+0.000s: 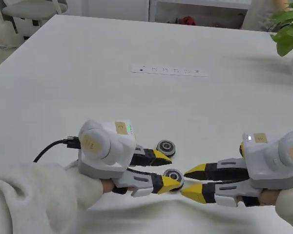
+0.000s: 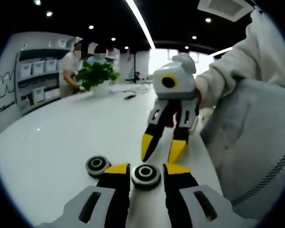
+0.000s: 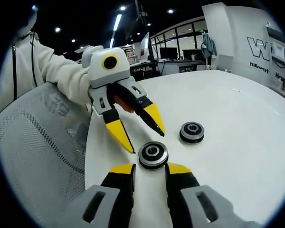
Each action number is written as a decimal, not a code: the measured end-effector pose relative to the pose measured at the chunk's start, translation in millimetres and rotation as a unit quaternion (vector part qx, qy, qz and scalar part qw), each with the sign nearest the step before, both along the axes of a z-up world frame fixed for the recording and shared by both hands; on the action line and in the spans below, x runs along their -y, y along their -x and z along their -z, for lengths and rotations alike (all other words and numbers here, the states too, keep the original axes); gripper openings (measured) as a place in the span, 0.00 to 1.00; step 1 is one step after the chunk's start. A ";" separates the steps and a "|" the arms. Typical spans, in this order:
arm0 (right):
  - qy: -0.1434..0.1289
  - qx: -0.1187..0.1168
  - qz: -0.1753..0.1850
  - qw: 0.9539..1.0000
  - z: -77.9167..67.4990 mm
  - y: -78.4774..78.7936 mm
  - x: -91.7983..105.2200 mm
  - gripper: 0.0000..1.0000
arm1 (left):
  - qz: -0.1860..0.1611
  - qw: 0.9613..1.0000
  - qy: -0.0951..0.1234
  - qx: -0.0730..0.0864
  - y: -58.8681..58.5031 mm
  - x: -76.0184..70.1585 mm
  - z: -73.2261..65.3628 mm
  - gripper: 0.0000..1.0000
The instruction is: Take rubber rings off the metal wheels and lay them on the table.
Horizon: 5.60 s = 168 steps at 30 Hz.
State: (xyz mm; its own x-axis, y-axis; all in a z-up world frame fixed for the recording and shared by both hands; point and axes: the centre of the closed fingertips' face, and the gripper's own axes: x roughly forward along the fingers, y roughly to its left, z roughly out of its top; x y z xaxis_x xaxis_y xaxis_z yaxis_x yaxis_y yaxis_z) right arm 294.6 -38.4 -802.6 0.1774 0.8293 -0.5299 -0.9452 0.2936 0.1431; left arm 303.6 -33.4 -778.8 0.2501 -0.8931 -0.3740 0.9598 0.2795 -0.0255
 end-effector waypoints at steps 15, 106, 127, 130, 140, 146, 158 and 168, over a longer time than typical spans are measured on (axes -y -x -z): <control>0.008 0.000 0.010 1.000 4.8 -2.9 -1.5 0.19 | -0.006 1.000 -0.017 -0.001 -3.4 -1.1 12.1 0.21; -0.076 -0.198 0.178 0.961 -9.8 -11.3 -7.0 0.00 | -0.004 1.000 -0.013 0.018 -3.0 -4.1 14.8 0.14; -0.074 -0.193 0.171 0.964 -12.7 -12.2 -9.3 0.00 | -0.003 1.000 -0.012 0.019 -3.0 -4.2 14.9 0.14; -0.075 -0.193 0.170 0.964 -13.5 -12.6 -9.9 0.00 | -0.003 1.000 -0.012 0.019 -3.0 -4.1 14.8 0.14; -0.085 -0.199 0.165 0.962 -17.3 -11.8 -13.4 0.00 | -0.003 1.000 -0.010 0.019 -2.9 -4.3 14.9 0.14; -0.113 -0.204 0.150 0.961 -30.5 -9.5 -22.6 0.00 | -0.004 1.000 -0.009 0.019 -2.8 -4.4 14.8 0.14; -0.097 -0.200 0.155 0.963 -23.3 -8.5 -19.4 0.00 | -0.008 1.000 -0.005 0.017 -2.2 -4.5 14.5 0.14; -0.082 -0.196 0.159 0.964 -15.0 -11.6 -14.0 0.00 | -0.008 1.000 -0.007 0.008 1.2 -5.8 14.0 0.17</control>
State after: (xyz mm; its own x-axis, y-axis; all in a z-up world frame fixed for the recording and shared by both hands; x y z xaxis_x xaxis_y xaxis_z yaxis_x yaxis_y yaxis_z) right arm 306.3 -24.4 -787.6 0.2496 0.8437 -0.4753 -0.6743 0.5037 0.5400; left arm 302.4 -27.6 -792.8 0.2703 -0.8836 -0.3824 0.9554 0.2953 -0.0069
